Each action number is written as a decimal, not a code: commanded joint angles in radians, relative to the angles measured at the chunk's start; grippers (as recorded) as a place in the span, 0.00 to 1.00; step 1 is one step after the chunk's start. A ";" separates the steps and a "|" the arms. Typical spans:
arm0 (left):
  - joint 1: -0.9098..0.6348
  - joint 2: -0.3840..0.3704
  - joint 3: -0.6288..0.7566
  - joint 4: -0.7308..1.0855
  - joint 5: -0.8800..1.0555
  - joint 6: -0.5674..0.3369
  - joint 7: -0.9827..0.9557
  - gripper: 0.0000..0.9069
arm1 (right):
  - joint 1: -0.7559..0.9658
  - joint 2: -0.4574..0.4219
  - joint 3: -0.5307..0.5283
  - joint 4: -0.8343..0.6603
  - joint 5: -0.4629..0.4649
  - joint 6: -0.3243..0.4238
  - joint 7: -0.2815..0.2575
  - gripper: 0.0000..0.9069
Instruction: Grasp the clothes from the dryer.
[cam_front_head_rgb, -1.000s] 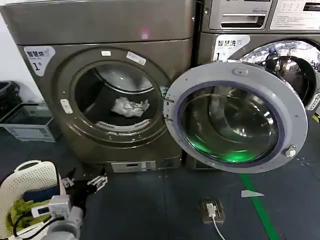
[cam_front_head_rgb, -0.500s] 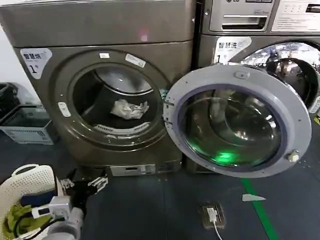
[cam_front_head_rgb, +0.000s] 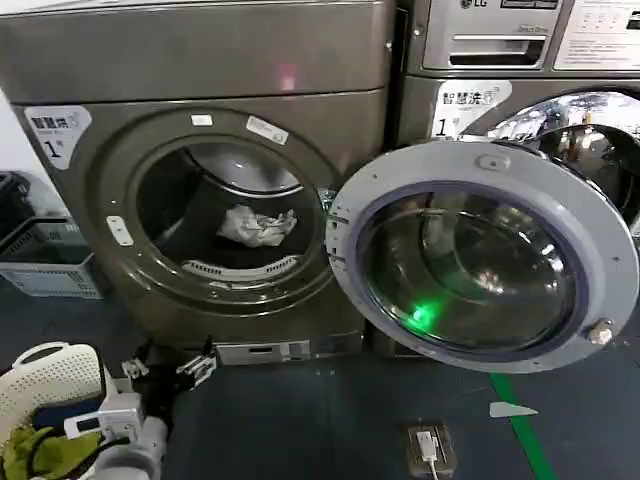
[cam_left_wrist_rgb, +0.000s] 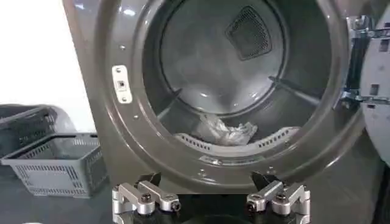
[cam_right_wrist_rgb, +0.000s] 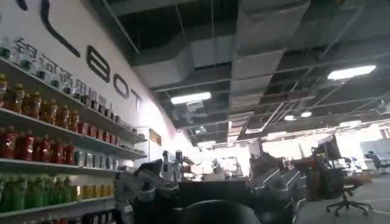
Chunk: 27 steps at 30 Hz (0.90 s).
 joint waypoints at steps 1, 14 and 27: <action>-0.002 0.003 0.002 0.001 0.001 0.049 0.000 1.00 | 0.000 -0.001 0.002 -0.001 0.002 0.002 0.003 1.00; -0.010 0.009 0.005 0.003 0.001 0.049 0.000 1.00 | 0.003 -0.001 -0.002 0.002 0.002 0.001 0.003 1.00; -0.004 0.004 0.004 -0.001 0.000 0.049 0.000 1.00 | 0.002 0.008 -0.002 0.006 0.003 0.002 0.002 1.00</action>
